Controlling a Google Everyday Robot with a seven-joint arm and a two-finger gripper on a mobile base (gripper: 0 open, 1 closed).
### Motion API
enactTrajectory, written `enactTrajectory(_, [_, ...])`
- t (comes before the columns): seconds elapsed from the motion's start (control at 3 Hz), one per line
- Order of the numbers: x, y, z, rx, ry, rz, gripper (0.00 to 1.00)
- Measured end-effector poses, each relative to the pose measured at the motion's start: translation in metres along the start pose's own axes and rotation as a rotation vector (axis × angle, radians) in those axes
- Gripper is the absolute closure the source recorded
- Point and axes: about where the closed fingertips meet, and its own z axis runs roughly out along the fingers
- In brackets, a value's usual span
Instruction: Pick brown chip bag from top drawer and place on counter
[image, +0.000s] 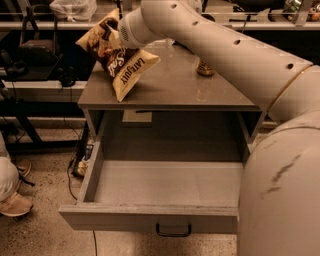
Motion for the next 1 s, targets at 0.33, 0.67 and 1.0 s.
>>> enactTrajectory(0.33, [0.014,-0.011,0.011,0.01,0.027,0.027,0.27])
enactTrajectory(0.67, [0.02,-0.03,0.007,0.03,0.02,0.058,0.05])
enactTrajectory(1.0, [0.016,-0.055,-0.011,0.062,-0.028,0.082,0.0])
